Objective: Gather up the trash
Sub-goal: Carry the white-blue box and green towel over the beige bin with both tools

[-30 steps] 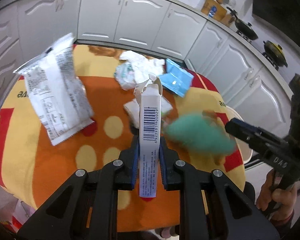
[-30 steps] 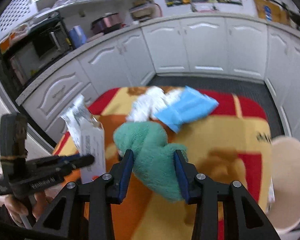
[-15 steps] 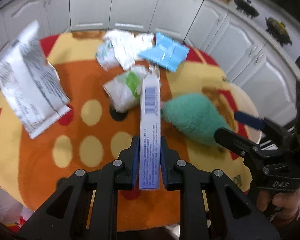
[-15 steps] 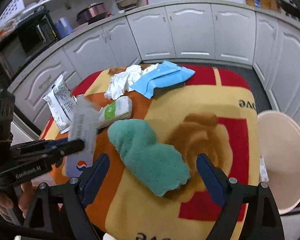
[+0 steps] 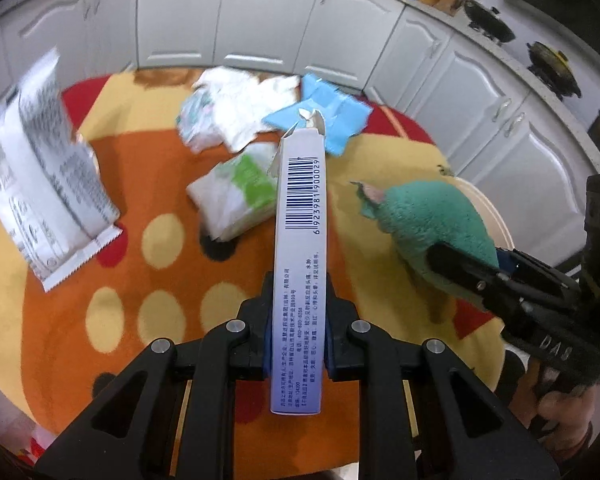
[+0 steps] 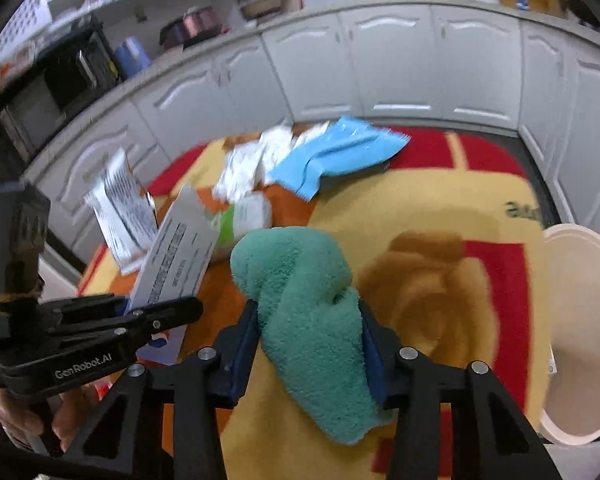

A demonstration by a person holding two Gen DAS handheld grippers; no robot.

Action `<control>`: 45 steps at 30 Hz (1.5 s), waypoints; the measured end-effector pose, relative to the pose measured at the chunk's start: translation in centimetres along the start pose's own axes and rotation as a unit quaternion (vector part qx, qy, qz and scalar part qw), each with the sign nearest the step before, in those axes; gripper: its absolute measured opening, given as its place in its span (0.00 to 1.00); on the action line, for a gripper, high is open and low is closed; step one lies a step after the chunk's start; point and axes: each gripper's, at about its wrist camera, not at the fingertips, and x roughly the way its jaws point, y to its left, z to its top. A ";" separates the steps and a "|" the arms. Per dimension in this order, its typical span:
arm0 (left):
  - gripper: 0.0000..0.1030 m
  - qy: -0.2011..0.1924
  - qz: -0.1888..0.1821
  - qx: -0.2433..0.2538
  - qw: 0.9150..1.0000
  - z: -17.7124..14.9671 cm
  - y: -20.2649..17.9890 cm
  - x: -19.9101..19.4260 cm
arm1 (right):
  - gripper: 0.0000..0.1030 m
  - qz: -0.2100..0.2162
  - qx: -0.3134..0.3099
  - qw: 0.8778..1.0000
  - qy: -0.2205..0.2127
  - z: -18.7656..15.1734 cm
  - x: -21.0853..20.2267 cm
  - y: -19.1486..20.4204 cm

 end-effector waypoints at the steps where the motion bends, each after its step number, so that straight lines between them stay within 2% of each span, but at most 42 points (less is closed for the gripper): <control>1: 0.15 -0.002 0.001 0.005 1.000 0.1 -0.4 -0.1 | 0.43 -0.003 0.008 1.000 -0.008 0.0 -0.8 -0.6; 14: 0.15 -0.011 -0.001 0.084 0.996 1.0 -8.3 0.9 | 0.43 -0.058 0.082 0.994 -0.053 -1.4 -6.8 -7.4; 26: 0.15 0.007 -0.050 0.133 0.990 2.1 -16.5 4.0 | 0.43 -0.125 0.156 0.977 -0.074 -3.0 -10.9 -15.0; 34: 0.15 0.031 -0.095 0.144 0.985 2.7 -21.3 7.4 | 0.43 -0.165 0.195 0.965 -0.061 -3.8 -11.4 -19.1; 45: 0.15 0.053 -0.081 0.150 0.984 3.7 -23.5 11.6 | 0.43 -0.176 0.225 0.957 -0.046 -5.1 -11.2 -22.6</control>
